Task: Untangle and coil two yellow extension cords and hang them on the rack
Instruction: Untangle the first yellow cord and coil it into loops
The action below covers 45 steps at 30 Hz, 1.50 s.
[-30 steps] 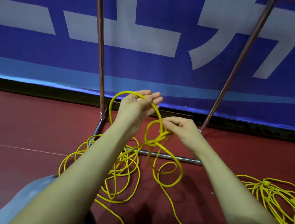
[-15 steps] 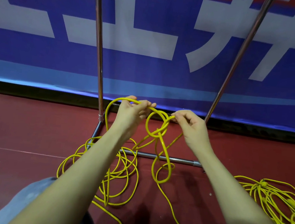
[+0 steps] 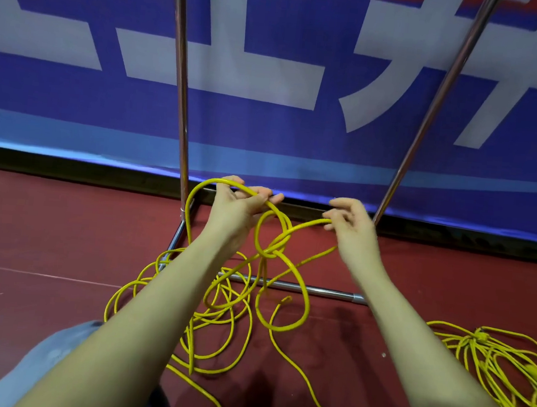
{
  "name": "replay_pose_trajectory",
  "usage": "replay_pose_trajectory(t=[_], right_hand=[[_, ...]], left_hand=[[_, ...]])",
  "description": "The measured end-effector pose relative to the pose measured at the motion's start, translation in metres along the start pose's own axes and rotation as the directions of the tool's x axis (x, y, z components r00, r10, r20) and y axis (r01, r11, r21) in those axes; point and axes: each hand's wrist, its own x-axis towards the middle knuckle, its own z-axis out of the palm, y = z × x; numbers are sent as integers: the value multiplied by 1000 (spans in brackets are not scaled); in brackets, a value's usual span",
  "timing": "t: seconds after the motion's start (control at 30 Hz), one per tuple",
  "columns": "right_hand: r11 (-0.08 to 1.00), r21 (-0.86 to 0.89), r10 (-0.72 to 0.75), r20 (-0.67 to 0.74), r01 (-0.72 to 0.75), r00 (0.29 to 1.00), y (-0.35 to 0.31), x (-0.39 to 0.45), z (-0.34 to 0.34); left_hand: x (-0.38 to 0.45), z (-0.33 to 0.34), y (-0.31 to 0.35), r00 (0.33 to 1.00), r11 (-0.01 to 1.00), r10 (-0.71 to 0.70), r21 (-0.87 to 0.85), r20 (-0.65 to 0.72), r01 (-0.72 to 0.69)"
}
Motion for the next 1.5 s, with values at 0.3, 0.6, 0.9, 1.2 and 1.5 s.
replay_pose_trajectory(t=[0.3,0.6,0.9,1.2,1.5], right_hand=[[989,-87,-103,143,116,984,-15,-6,8],[894,449,60,-114,-2,992,-22,0,8],[829,544,201,-78,-127,977,-19,3,0],[976,-219,-9,9,11,1000,-4,-2,4],[984,-157,-51,196,83,979,-3,0,8]], left_hand=[[4,-7,-6,996,998,-2,58,-84,7],[1,-17,-21,993,964,-119,237,-8,117],[0,-13,-30,978,900,-172,423,119,107],[-1,-14,-20,965,824,-232,553,124,127],[1,-16,-16,969,904,-221,397,109,161]])
